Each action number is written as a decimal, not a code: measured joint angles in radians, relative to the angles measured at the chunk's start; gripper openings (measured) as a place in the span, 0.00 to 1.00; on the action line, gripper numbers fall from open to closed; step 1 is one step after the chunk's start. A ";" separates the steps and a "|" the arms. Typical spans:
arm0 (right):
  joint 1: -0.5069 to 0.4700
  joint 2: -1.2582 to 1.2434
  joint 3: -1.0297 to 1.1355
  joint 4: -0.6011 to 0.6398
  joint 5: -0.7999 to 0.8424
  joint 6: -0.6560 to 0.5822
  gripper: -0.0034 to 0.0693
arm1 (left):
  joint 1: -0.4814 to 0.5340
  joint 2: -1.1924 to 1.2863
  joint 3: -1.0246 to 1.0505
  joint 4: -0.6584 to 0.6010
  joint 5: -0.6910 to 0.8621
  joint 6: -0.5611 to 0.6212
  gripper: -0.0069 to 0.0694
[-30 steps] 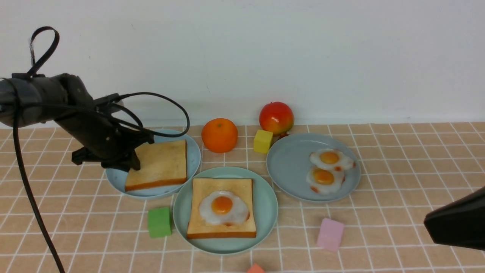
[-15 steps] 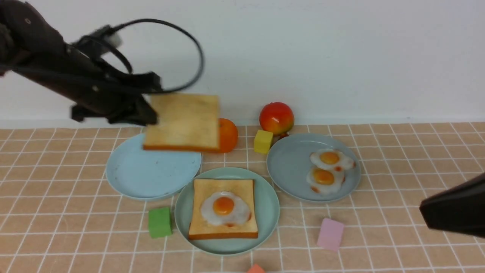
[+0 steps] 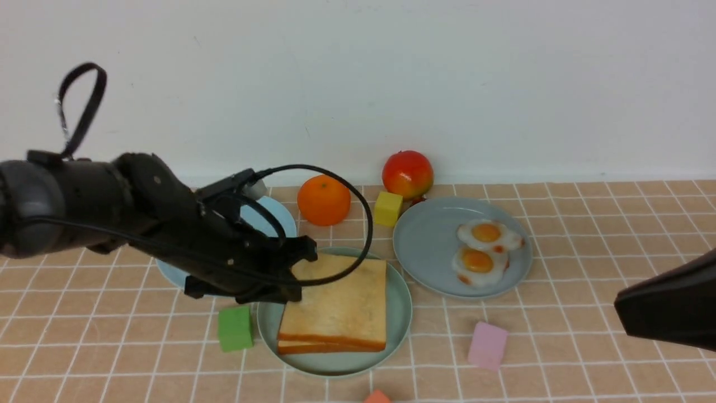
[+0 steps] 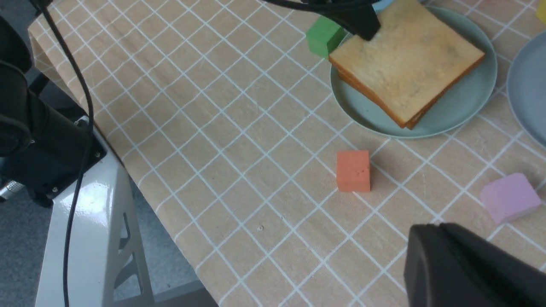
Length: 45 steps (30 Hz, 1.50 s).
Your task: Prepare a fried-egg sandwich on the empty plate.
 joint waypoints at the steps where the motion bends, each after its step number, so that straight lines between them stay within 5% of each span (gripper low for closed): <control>1: 0.000 0.000 0.000 0.000 0.002 0.000 0.10 | 0.000 0.012 0.000 0.000 -0.003 0.000 0.10; 22: 0.000 0.000 0.000 0.000 0.021 0.000 0.14 | 0.000 0.025 -0.006 -0.014 -0.053 -0.019 0.41; 28: 0.000 -0.001 0.000 -0.024 0.006 -0.081 0.16 | 0.000 0.013 -0.093 0.204 0.070 -0.056 0.48; 35: 0.000 -0.015 0.008 -0.180 -0.097 0.080 0.17 | 0.000 -0.094 -0.253 0.400 0.311 -0.170 0.47; 45: 0.000 -0.209 0.268 -0.296 -0.367 0.432 0.13 | 0.000 -0.349 -0.271 0.298 0.407 -0.193 0.21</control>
